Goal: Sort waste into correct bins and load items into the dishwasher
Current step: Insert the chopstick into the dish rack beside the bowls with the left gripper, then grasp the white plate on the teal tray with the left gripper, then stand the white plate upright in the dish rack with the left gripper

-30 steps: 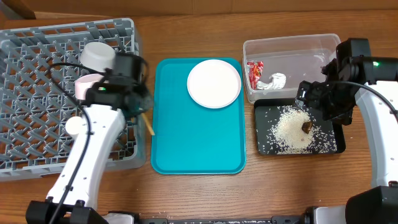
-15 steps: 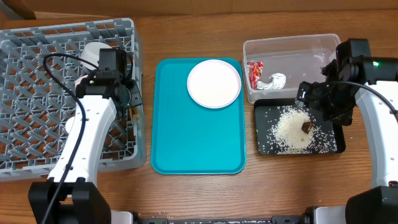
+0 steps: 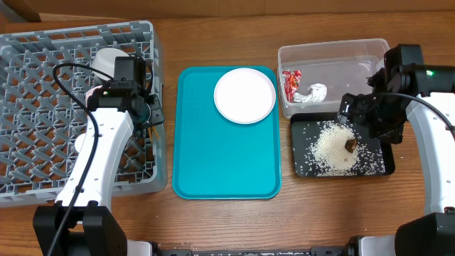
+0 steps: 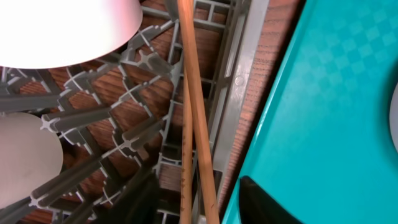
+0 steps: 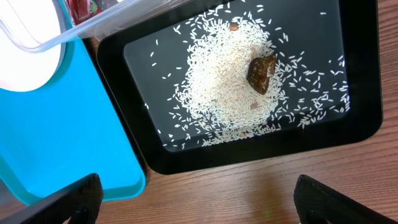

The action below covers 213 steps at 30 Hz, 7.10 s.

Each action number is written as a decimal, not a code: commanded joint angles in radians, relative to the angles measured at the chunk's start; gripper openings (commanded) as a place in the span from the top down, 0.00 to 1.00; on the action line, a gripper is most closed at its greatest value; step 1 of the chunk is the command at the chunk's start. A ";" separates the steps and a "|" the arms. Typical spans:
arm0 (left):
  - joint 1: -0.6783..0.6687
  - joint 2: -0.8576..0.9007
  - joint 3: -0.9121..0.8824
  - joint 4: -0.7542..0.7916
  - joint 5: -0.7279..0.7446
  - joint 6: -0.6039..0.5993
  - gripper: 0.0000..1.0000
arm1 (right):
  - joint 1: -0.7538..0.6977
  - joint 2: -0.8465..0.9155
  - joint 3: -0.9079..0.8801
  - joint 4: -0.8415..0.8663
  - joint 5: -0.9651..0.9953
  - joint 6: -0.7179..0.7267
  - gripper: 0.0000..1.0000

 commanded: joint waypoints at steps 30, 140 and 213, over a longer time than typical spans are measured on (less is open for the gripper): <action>0.028 0.106 0.014 -0.089 0.046 -0.083 0.96 | -0.003 -0.016 0.023 -0.006 0.006 0.003 0.00; 0.035 0.032 0.050 -0.121 0.262 -0.089 0.96 | -0.003 -0.016 0.023 -0.017 0.007 0.002 0.00; 0.094 0.267 0.616 -0.275 0.861 0.326 0.96 | -0.003 -0.016 0.023 -0.021 0.006 0.003 0.00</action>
